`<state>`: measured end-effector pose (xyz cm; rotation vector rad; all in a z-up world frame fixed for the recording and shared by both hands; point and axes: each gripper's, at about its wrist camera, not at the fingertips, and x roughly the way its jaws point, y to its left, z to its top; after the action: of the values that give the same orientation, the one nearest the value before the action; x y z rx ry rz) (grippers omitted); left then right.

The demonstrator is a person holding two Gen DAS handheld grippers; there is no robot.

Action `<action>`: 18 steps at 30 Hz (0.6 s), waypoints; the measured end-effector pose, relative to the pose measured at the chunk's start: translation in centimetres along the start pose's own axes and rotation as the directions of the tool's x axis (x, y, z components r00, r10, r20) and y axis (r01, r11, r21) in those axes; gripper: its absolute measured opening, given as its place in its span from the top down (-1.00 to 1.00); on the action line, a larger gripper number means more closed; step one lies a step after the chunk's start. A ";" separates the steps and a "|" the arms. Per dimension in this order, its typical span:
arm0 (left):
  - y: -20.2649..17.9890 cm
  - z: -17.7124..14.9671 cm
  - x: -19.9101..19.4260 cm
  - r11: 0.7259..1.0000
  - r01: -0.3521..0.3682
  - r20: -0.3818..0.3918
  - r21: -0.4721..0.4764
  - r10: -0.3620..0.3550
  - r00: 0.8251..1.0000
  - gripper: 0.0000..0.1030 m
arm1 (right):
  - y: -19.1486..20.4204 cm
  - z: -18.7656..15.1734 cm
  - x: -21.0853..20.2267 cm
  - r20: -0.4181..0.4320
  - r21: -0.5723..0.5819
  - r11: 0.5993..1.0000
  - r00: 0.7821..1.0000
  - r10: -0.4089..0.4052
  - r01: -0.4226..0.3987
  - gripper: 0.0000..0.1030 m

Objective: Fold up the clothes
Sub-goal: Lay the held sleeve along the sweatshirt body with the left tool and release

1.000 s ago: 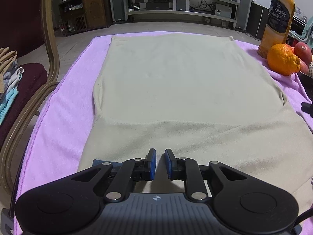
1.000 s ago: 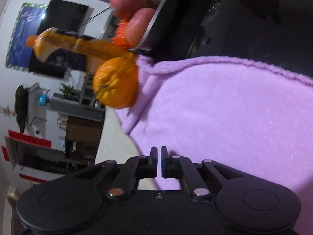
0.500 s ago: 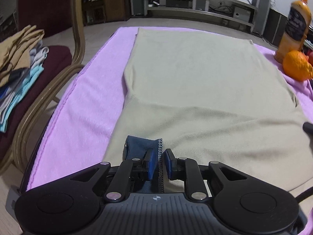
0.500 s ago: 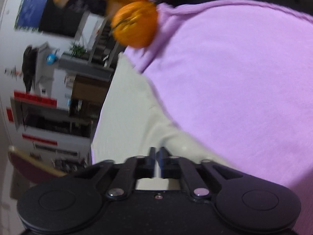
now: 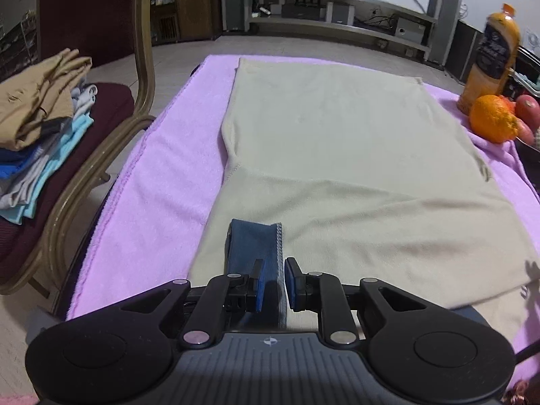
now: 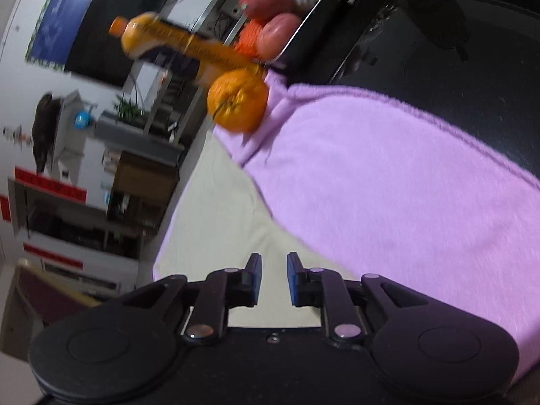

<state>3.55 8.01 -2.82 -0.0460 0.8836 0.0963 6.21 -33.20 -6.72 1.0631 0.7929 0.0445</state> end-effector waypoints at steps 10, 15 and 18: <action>-0.4 -1.4 2.2 0.996 -0.041 -0.042 0.079 0.045 0.998 0.55 | -5.1 -0.8 2.1 -0.075 0.147 0.987 0.996 -0.057 0.067 1.00; 0.6 -1.1 1.0 0.998 -0.060 -0.039 0.026 0.061 0.997 0.64 | -5.5 0.1 -1.8 0.074 0.157 0.970 0.978 -0.197 0.183 0.87; 2.5 -0.7 -1.1 0.996 -0.031 -0.002 -0.079 0.031 1.000 0.63 | -4.7 -0.1 -2.5 0.052 0.140 0.987 0.994 -0.092 0.084 0.81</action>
<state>2.03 10.39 -2.46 -0.1065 0.8811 0.1607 2.79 -36.58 -9.10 1.1533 0.7979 -0.1174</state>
